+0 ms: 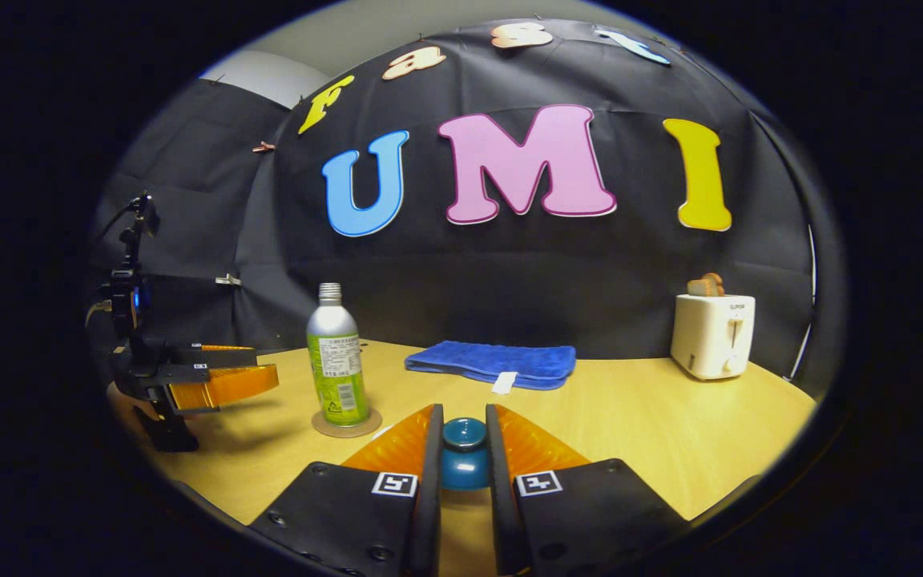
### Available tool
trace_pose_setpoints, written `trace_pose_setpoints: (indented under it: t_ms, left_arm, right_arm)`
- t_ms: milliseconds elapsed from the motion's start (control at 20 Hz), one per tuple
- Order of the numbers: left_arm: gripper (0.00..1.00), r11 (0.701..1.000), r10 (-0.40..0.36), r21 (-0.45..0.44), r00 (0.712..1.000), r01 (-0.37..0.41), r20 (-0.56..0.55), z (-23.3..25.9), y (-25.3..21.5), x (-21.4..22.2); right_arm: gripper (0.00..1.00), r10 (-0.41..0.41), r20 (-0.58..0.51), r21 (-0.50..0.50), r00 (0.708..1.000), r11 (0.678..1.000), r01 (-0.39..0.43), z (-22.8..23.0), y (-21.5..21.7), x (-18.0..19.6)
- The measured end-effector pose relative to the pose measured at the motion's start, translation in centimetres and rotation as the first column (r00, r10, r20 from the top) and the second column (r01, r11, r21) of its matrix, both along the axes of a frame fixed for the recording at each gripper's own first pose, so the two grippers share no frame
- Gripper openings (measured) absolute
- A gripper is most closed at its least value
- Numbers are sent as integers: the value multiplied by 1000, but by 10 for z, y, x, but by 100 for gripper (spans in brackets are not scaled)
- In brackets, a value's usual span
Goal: Open the teacup lid with one hand, grasp the water bottle and pour water into the teacup with the other hand; after pouring, place the water bottle on the coaster and then close the teacup lid.
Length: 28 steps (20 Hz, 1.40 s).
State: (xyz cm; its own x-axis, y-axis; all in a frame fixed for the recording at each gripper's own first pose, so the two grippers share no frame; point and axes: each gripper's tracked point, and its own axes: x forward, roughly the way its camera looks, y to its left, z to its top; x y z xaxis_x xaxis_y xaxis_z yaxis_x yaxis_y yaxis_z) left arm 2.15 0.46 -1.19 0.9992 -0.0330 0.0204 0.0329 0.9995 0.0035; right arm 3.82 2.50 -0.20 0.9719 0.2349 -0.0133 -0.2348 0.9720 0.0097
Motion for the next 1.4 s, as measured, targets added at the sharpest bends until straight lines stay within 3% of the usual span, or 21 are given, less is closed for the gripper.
trace_pose_setpoints:
  t_ms: [150,200,400,450,700,950,1100,1150,1200,1250,1400]
  left_arm:
    - [97,1000,-11,-8,1000,11,1,-1,-3,1]
    - [97,1000,-13,-9,1000,13,1,-1,-3,0]
    - [97,1000,-29,-8,1000,29,2,-1,-6,1]
    - [97,1000,-29,-8,1000,29,2,-1,-6,1]
    - [97,1000,-29,-8,1000,29,1,0,-6,1]
    - [97,1000,-29,-7,1000,29,0,-1,-6,3]
    - [97,1000,-29,-7,1000,29,0,0,-6,2]
    - [97,1000,-30,-7,1000,30,0,0,-6,3]
    - [97,1000,-30,-7,1000,30,0,0,-6,3]
    - [97,1000,-30,-7,1000,30,0,0,-6,2]
    - [97,1000,-30,-7,1000,30,0,-1,-6,3]
  right_arm:
    - [30,29,-54,-21,998,999,-30,-10,15,12]
    - [25,36,-71,-26,997,999,-38,-13,19,15]
    - [35,45,-103,-42,994,998,-49,-18,29,23]
    - [30,43,-113,-53,993,997,-49,-20,30,24]
    - [30,46,-179,-87,983,994,-62,-30,33,29]
    - [27,63,-200,-54,978,996,-75,-33,34,29]
    - [47,47,-199,-31,979,998,-54,-30,28,25]
    - [58,37,-182,-17,983,999,-40,-26,26,21]
    - [60,19,-155,-3,988,1000,-19,-21,22,17]
    - [72,-1,-123,13,992,1000,3,-14,17,11]
    - [79,-67,-24,12,997,998,67,2,4,-8]
